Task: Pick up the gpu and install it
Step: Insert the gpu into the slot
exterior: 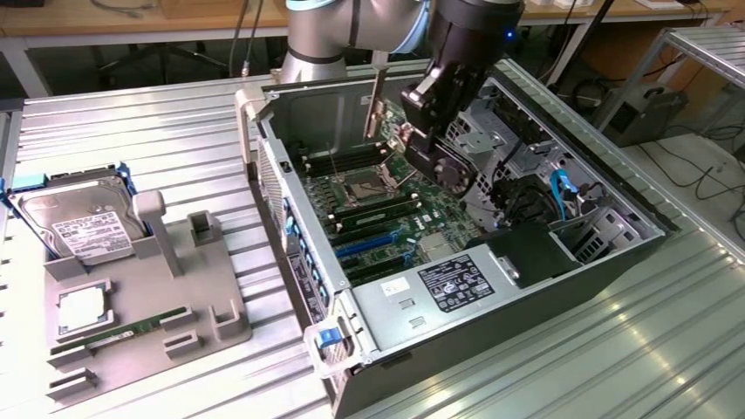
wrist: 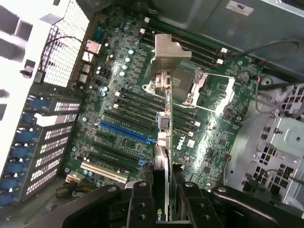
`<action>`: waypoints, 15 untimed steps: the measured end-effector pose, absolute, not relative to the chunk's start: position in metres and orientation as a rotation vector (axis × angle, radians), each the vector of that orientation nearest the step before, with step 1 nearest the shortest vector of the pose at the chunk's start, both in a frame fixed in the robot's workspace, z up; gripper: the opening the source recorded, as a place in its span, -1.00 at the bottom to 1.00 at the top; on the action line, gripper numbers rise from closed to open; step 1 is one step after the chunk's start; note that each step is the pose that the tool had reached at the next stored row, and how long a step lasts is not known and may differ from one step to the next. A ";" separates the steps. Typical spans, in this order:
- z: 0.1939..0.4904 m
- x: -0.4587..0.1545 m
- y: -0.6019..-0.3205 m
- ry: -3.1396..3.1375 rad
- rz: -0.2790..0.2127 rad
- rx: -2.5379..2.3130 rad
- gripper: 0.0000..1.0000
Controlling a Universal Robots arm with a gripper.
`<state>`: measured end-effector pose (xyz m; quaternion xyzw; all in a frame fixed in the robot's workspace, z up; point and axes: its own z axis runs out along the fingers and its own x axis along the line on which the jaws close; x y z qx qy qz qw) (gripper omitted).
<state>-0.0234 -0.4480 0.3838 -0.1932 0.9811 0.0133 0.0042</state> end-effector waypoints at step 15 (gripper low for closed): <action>0.378 -0.023 -0.448 2.933 0.043 -1.114 -0.47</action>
